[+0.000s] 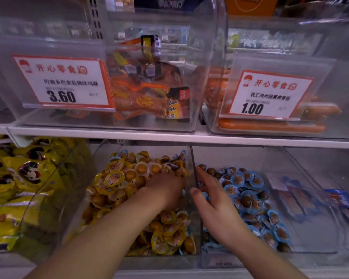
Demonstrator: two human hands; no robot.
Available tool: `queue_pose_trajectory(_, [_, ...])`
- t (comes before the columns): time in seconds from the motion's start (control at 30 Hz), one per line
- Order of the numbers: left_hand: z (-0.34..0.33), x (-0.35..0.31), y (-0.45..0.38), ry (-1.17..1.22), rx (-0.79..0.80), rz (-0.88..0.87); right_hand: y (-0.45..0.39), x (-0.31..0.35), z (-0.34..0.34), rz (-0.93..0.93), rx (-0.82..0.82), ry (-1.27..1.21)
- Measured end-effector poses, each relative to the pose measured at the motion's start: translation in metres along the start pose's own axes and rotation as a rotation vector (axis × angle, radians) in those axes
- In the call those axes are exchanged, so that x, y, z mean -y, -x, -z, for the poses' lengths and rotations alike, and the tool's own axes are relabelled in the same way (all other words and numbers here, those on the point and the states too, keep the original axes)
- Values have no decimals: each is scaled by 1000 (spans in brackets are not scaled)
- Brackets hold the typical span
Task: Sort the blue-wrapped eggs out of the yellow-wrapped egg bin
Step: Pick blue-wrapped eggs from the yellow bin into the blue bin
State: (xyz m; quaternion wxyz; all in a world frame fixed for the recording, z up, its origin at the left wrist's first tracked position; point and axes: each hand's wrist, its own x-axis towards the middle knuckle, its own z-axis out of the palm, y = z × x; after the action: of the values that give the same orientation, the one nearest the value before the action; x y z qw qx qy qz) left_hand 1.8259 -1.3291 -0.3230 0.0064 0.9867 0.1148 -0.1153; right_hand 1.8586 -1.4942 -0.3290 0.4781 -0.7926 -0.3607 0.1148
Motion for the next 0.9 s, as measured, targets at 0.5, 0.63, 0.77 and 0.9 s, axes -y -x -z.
queue_pose_trajectory(0.5, [4, 30, 22, 719, -189, 16, -3, -2, 8, 55, 58, 34])
queue_pose_trajectory(0.63, [14, 49, 67, 1367, -604, 197, -6, 7, 7, 74, -32, 71])
queue_pose_trajectory(0.77, [23, 48, 113, 2158, -497, 326, 1, 45, -7, 314, -242, 134])
queue_pose_trajectory(0.9, [18, 42, 131, 2302, -378, 418, 12, 76, -45, 308, 24, -51])
